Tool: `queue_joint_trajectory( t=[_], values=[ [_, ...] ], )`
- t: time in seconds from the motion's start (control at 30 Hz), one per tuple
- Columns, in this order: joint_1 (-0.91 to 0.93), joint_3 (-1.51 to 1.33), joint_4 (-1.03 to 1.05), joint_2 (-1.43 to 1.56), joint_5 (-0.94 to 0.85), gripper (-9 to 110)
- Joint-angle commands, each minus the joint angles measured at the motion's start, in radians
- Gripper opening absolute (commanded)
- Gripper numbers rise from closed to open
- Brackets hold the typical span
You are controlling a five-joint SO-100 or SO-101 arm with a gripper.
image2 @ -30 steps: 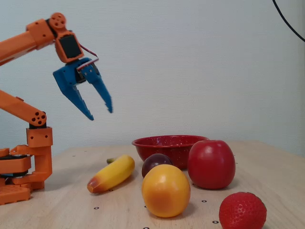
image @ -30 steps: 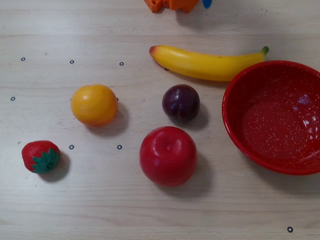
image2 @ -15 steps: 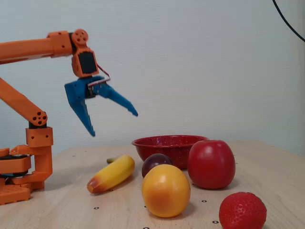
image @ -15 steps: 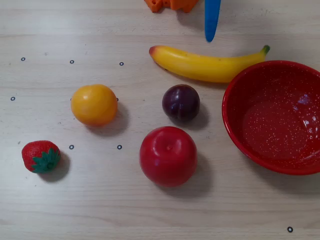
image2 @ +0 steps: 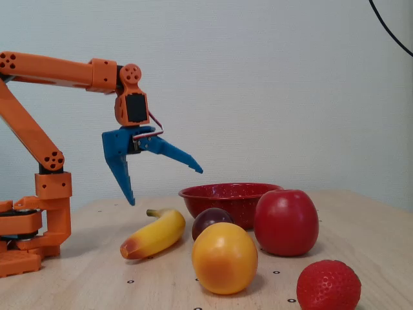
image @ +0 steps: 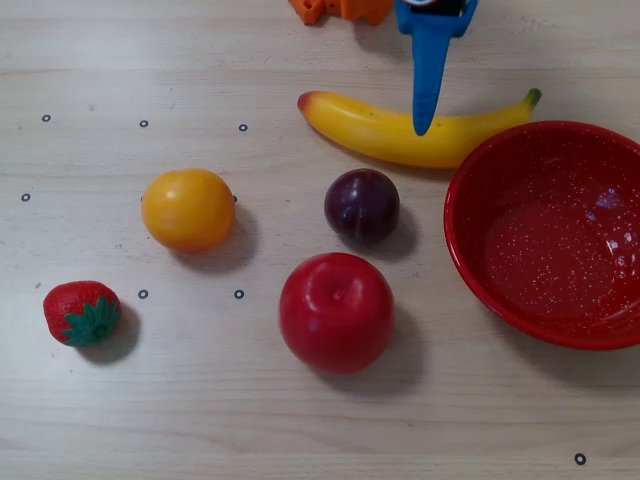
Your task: Put the banana in the red bowl.
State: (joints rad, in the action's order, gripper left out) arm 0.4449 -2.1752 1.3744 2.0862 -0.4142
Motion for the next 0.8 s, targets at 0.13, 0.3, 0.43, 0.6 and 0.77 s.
queue_joint_trajectory(
  t=[0.13, 0.3, 0.43, 0.6, 0.77],
  values=[
    [0.011, 0.048, -0.060, -0.083, -0.021, 63],
    [-0.005, 0.060, -0.121, -0.175, 0.003, 65],
    [-0.002, 0.101, -0.121, -0.276, 0.009, 74],
    [-0.006, 0.140, -0.144, -0.370, 0.009, 78],
    [0.008, 0.147, -0.170, -0.413, 0.017, 78]
  ],
)
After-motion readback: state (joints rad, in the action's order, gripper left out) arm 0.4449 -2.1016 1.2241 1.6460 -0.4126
